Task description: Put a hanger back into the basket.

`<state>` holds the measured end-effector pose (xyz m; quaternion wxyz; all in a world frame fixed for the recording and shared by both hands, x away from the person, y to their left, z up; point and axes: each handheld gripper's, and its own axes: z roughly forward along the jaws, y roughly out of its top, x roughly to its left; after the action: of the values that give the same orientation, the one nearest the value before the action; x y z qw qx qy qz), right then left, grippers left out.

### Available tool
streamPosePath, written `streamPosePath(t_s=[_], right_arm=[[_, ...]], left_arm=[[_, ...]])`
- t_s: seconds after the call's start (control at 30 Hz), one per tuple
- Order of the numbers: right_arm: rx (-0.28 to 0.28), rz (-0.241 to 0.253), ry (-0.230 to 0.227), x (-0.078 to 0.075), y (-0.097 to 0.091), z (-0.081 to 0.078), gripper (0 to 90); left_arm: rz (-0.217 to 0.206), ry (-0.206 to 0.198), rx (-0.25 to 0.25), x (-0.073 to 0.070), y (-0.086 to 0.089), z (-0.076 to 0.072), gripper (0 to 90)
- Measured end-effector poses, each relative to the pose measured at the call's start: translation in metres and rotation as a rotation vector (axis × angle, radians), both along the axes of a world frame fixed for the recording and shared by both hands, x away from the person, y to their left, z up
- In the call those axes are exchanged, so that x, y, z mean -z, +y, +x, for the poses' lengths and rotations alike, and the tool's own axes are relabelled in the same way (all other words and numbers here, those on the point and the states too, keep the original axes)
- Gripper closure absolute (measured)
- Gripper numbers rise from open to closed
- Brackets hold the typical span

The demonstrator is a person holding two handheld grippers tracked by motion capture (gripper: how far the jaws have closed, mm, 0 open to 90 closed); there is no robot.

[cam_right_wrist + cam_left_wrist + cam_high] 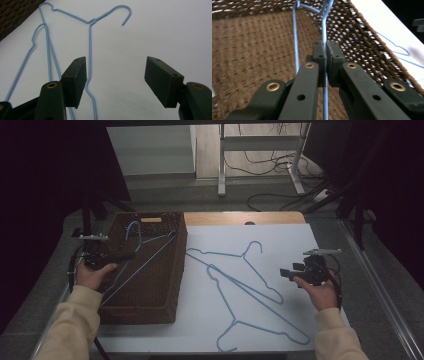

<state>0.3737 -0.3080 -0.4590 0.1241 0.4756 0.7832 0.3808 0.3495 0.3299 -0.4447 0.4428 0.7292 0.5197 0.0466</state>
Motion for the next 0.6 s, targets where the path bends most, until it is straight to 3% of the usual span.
streamPosePath(t_s=[0.03, 0.07, 0.13, 0.2, 0.3, 0.37, 0.5, 0.6], right_arm=[[0.001, 0.0, -0.001, 0.0, 0.0, 0.0, 34.6], [0.0, 0.0, 0.0, 0.0, 0.0, 0.0, 34.6], [0.0, 0.0, 0.001, 0.0, -0.001, 0.0, 34.6], [0.001, 0.0, 0.001, 0.0, 0.0, 0.0, 34.4], [0.0, -0.002, 0.004, 0.0, 0.0, 0.0, 34.2], [0.0, -0.003, 0.003, 0.0, 0.0, 0.0, 34.2], [-0.001, -0.002, 0.002, 0.0, 0.0, 0.0, 34.0], [-0.002, -0.001, 0.003, 0.001, 0.0, 0.0, 33.6]], left_arm=[[0.034, 0.01, -0.028, 0.001, 0.001, 0.001, 86.5], [0.103, 0.015, -0.069, 0.003, 0.001, 0.001, 85.9], [0.197, 0.023, -0.116, 0.005, 0.001, 0.001, 81.4], [0.188, 0.012, -0.138, 0.006, 0.003, 0.0, 77.1], [0.184, -0.023, -0.188, -0.002, 0.004, -0.005, 57.4], [0.184, -0.04, -0.206, -0.008, 0.003, -0.009, 49.5], [0.152, -0.067, -0.154, -0.023, -0.004, -0.021, 34.0], [0.132, -0.101, -0.1, -0.031, -0.015, -0.032, 29.5]])
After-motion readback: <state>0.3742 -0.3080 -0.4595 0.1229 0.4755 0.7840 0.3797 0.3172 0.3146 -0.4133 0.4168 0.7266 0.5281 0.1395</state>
